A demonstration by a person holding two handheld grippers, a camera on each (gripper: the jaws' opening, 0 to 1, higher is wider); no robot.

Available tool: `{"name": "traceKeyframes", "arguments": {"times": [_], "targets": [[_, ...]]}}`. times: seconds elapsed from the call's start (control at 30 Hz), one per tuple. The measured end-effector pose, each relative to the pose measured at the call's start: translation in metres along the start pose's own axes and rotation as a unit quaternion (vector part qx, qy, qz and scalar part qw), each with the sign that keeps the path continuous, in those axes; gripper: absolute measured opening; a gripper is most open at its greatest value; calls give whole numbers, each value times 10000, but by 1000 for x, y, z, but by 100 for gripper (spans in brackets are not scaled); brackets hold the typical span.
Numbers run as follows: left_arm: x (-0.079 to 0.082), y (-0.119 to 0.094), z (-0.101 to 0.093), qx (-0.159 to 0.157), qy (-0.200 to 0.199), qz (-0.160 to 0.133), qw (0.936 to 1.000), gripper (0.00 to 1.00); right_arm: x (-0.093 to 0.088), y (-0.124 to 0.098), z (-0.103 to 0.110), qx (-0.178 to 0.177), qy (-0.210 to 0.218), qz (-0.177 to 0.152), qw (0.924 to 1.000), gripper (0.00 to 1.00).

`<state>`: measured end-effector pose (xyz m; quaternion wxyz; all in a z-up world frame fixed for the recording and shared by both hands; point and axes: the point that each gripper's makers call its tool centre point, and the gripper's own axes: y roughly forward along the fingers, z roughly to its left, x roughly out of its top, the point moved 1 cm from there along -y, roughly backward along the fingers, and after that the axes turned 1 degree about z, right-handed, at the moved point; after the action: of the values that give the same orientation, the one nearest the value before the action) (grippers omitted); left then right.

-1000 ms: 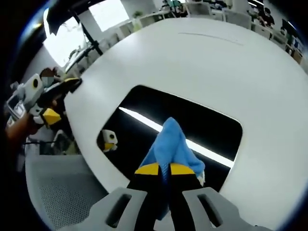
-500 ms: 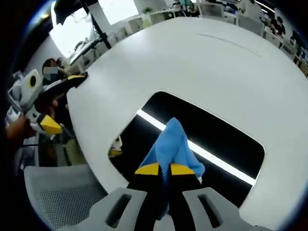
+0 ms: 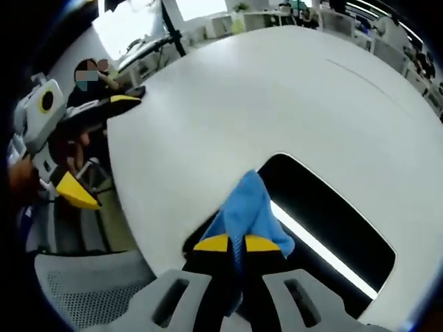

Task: Wipe the mirror surface with the cleaning cloth until all visible marks leave the cleaned area.

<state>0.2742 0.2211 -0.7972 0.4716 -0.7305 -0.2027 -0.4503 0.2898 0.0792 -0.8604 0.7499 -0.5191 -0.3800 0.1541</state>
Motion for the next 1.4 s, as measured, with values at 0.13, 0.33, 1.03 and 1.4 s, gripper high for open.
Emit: {"name": "traceKeyframes", "arguments": {"times": [0.13,0.33,1.03,1.4], "targets": [[-1,2,-2,-19,4,21,10000,100,-1,0,-1,60,-42,-22,10000,1],[0,5,-4,-49,19,34,10000,100,-2,-1,2,19,-440,-98,9990,2],[-10,2,-5,-37,-73,98,9999,100,17,4,-19,390,586,-68,9975,1],[-11,1,-3,-8,-92,107,9999,100,35,8,-39,301,976,-66,9947,0]]}}
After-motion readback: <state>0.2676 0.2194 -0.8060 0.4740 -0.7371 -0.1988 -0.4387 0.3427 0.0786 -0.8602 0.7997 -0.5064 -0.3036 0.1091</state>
